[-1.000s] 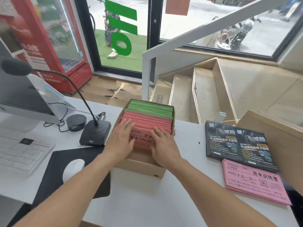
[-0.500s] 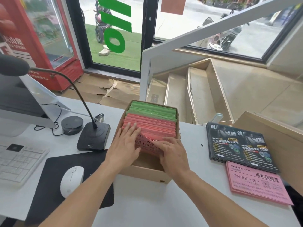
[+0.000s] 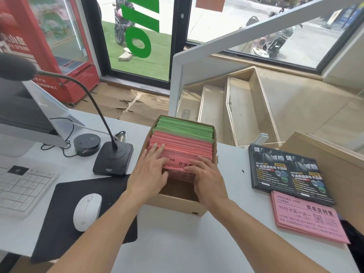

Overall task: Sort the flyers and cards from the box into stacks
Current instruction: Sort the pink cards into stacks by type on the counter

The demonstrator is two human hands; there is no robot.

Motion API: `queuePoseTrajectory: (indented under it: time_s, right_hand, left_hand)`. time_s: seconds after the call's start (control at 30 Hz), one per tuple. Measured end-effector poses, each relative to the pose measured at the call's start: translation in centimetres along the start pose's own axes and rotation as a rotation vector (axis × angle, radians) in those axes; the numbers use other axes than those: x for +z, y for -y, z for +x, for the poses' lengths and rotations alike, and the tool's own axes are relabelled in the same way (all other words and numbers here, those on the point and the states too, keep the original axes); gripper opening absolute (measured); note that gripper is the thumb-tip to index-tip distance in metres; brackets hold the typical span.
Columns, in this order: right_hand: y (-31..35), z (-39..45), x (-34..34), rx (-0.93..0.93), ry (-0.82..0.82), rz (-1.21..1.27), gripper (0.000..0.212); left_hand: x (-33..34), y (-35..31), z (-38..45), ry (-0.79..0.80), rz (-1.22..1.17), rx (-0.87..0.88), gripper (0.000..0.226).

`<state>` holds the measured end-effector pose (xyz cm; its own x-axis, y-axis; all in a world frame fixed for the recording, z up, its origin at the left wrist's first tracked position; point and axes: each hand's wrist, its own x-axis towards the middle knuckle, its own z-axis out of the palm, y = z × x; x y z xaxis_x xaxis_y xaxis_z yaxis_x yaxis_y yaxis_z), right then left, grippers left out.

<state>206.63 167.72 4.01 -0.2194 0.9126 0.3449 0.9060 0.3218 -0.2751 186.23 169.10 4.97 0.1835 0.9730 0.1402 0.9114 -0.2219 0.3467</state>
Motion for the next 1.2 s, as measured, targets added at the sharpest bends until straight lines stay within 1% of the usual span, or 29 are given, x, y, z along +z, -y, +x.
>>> queuePoseTrajectory:
  time_s: [0.1, 0.17, 0.33, 0.4, 0.47, 0.6, 0.73, 0.83, 0.9, 0.97, 1.0, 1.07, 1.13, 1.17, 1.2]
  right_hand:
    - [0.1, 0.0, 0.1, 0.01, 0.043, -0.018, 0.038]
    - [0.1, 0.0, 0.1, 0.004, 0.073, -0.034, 0.039]
    - [0.1, 0.0, -0.4, -0.013, 0.025, -0.037, 0.035]
    - [0.1, 0.0, -0.9, -0.053, 0.005, -0.028, 0.032]
    - [0.3, -0.1, -1.3, -0.058, 0.028, -0.016, 0.036]
    - [0.7, -0.2, -1.8, 0.006, 0.14, 0.075, 0.058]
    - [1.0, 0.0, -1.7, -0.002, 0.18, -0.004, 0.05]
    - [0.9, -0.1, -1.7, 0.011, 0.112, 0.022, 0.05]
    - [0.5, -0.6, -1.9, -0.005, 0.002, 0.081, 0.051]
    - [0.4, -1.0, -2.7, -0.055, -0.109, 0.102, 0.052]
    - [0.5, -1.1, -3.3, -0.078, -0.157, 0.109, 0.051]
    - [0.4, -1.1, -5.6, -0.094, -0.251, 0.138, 0.036]
    - [-0.4, -1.2, -8.5, -0.06, -0.297, 0.18, 0.033]
    - [-1.4, -1.5, -9.9, -0.036, -0.289, 0.211, 0.034]
    - [-2.6, -1.9, -11.1, -0.011, -0.271, 0.247, 0.037]
  left_hand:
    - [0.0, -0.1, -0.1, -0.001, -0.004, -0.002, 0.059]
    - [-0.1, -0.1, -0.1, 0.019, 0.006, -0.004, 0.066]
    - [-0.1, -0.2, -0.1, 0.036, 0.015, -0.014, 0.077]
    - [-0.1, -0.2, -0.1, 0.036, 0.019, -0.014, 0.077]
    - [-0.2, -0.2, -0.1, 0.037, 0.022, -0.014, 0.075]
    - [-0.1, -0.3, 0.0, 0.026, 0.005, -0.014, 0.071]
    - [0.0, -0.1, -0.1, -0.011, -0.02, 0.003, 0.059]
    - [0.1, 0.0, -0.1, -0.096, -0.057, 0.025, 0.04]
    - [-0.1, 0.2, -0.3, -0.196, -0.078, 0.075, 0.026]
    - [-0.3, 0.3, -0.6, -0.305, -0.114, 0.156, 0.019]
    - [-0.5, 0.3, -0.9, -0.377, -0.141, 0.208, 0.016]
    - [-1.5, -0.3, -1.5, -0.511, -0.218, 0.259, 0.013]
    - [-2.7, -1.7, -2.2, -0.555, -0.386, 0.191, 0.02]
    - [-3.4, -2.8, -2.6, -0.546, -0.521, 0.135, 0.022]
    - [-4.0, -4.0, -2.9, -0.528, -0.644, 0.092, 0.019]
